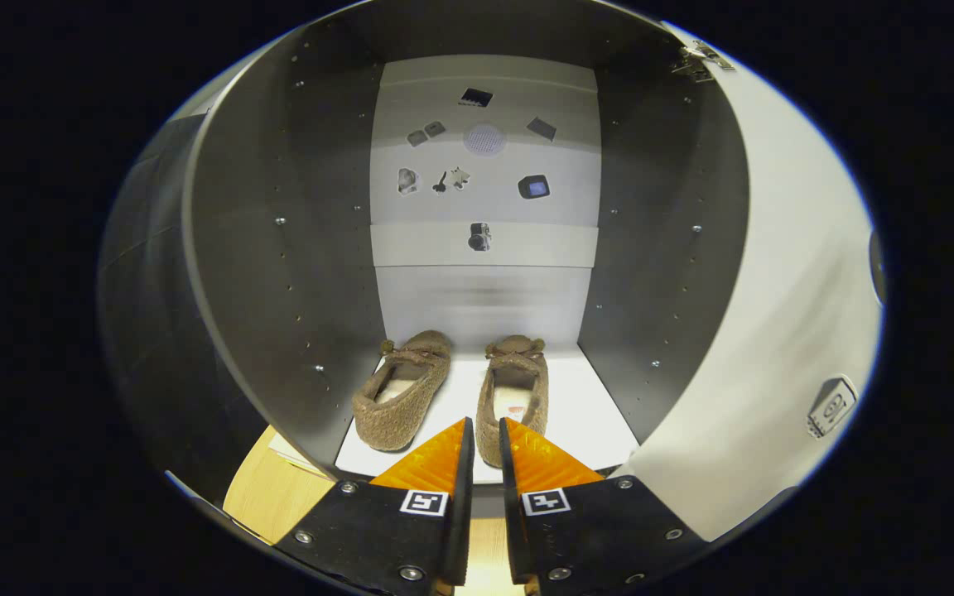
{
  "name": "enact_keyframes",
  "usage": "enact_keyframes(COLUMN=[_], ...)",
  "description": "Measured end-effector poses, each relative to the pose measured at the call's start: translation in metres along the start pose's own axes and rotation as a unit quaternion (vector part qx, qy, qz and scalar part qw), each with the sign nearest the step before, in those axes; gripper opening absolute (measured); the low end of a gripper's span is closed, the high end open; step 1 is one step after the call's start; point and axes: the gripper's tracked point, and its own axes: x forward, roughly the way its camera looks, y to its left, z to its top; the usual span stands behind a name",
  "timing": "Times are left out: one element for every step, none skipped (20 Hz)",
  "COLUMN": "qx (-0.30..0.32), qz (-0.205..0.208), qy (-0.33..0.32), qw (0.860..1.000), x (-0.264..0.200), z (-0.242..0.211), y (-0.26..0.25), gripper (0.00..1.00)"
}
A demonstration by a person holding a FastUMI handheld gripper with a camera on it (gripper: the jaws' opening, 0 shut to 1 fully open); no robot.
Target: Open the shoe cabinet door, grab the shoes and put them into the shoe cabinet, then close the shoe cabinet door.
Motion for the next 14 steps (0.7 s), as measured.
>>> enact_keyframes(qx=[0.001, 0.002, 0.003, 0.005, 0.006, 0.007, 0.008, 0.008, 0.008, 0.009, 0.012, 0.014, 0.015, 0.017], qz=[-0.001, -0.002, -0.003, -0.006, -0.009, -0.01, -0.014, -0.017, -0.021, -0.023, -0.026, -0.027, -0.032, -0.034], qy=[-0.004, -0.008, -0.013, -0.016, -0.02, -0.024, -0.028, -0.031, -0.032, -0.035, -0.038, -0.039, -0.042, -0.044], qw=[1.0, 1.0, 1.0, 1.0, 1.0, 1.0, 0.999, 0.999, 0.999, 0.999, 0.999, 0.999, 0.998, 0.998], x=[-0.01, -0.022, -0.033, -0.045, -0.056, -0.069, -0.08, -0.092, -0.102, -0.113, -0.124, -0.135, -0.146, -0.158], z=[-0.001, -0.001, -0.002, -0.003, -0.005, -0.006, -0.007, -0.009, -0.012, -0.014, -0.016, -0.019, -0.021, -0.025], y=[0.001, 0.0, 0.0, -0.001, -0.002, -0.003, -0.004, -0.006, -0.007, -0.008, -0.01, -0.011, -0.014, -0.016], gripper=[0.19, 0.19, 0.19, 0.19, 0.19, 0.19, 0.19, 0.19, 0.19, 0.19, 0.19, 0.19, 0.19, 0.19])
